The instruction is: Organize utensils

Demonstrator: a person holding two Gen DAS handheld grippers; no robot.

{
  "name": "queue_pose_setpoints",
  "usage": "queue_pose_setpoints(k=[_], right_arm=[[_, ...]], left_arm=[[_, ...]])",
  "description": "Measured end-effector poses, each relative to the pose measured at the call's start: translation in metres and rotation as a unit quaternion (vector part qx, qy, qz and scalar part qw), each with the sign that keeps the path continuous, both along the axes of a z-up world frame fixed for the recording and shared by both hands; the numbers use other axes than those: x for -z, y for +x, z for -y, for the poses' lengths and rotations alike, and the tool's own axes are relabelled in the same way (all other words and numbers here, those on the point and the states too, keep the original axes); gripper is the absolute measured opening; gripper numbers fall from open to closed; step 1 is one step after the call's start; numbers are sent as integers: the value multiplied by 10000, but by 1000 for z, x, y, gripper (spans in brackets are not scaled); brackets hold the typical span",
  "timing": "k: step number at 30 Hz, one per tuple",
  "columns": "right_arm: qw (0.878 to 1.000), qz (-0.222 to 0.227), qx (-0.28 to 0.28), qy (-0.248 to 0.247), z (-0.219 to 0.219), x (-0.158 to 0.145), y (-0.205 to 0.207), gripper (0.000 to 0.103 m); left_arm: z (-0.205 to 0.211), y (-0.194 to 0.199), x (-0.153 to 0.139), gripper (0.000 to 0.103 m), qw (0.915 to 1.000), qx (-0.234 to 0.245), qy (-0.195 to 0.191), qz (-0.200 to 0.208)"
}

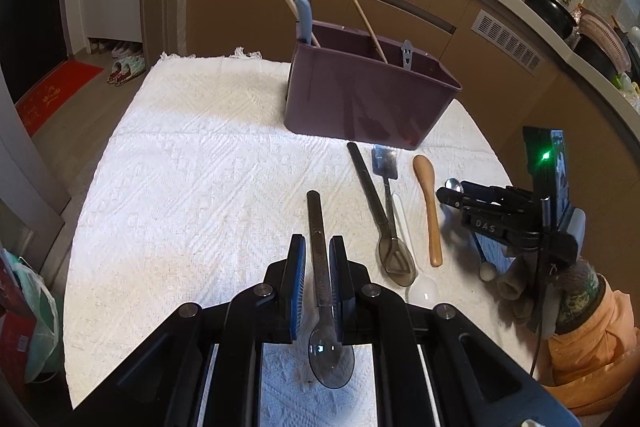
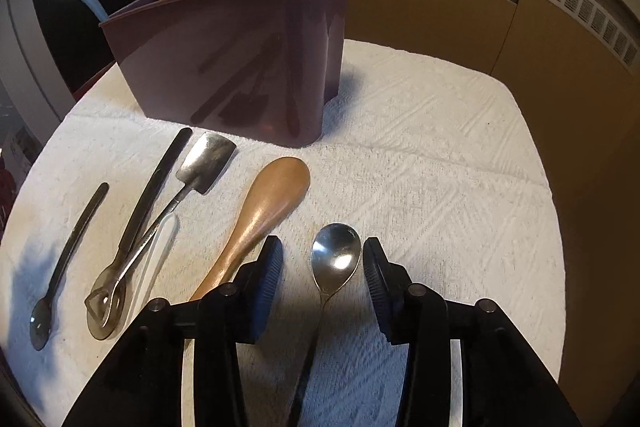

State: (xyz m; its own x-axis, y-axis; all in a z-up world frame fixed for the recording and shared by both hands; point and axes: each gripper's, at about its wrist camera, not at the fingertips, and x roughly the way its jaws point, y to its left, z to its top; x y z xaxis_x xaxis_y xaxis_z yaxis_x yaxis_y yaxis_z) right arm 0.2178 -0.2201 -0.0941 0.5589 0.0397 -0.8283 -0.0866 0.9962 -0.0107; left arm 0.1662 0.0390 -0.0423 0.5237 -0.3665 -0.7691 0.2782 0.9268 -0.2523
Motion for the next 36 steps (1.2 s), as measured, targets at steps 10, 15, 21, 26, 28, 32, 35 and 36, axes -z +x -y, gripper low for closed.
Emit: queue_pose_setpoints(k=[10,15,21,26,28,32,35,36], right_arm=[[9999,65,-45,-88,-2,-10,-13,26],[9990,416,-101,124,2,-34,-36,26],[9964,788,-256,204,5,-56,-62,26],[9951,890,-302,308,6,-57,-71,26],[9951,881,-302,324,5,-55,-72,26],[9949,890,-331,327,4,-56,-77,26],[9945,935,-366,291,3,-60,-84,26],[9944,950,-374,269,3,-62,-85,26]], left_arm=[[8,6,21,20,9983,201,327,-448],[28,19,29,23,9952,422,631,-619],[55,42,50,23,9820,758,1242,-1208],[73,58,54,25,9727,993,1651,-1293],[74,64,54,25,9722,1050,1622,-1320],[67,61,54,10,9754,930,1652,-1128],[61,45,46,10,9814,662,1702,-598],[58,35,39,10,9844,569,1624,-361]])
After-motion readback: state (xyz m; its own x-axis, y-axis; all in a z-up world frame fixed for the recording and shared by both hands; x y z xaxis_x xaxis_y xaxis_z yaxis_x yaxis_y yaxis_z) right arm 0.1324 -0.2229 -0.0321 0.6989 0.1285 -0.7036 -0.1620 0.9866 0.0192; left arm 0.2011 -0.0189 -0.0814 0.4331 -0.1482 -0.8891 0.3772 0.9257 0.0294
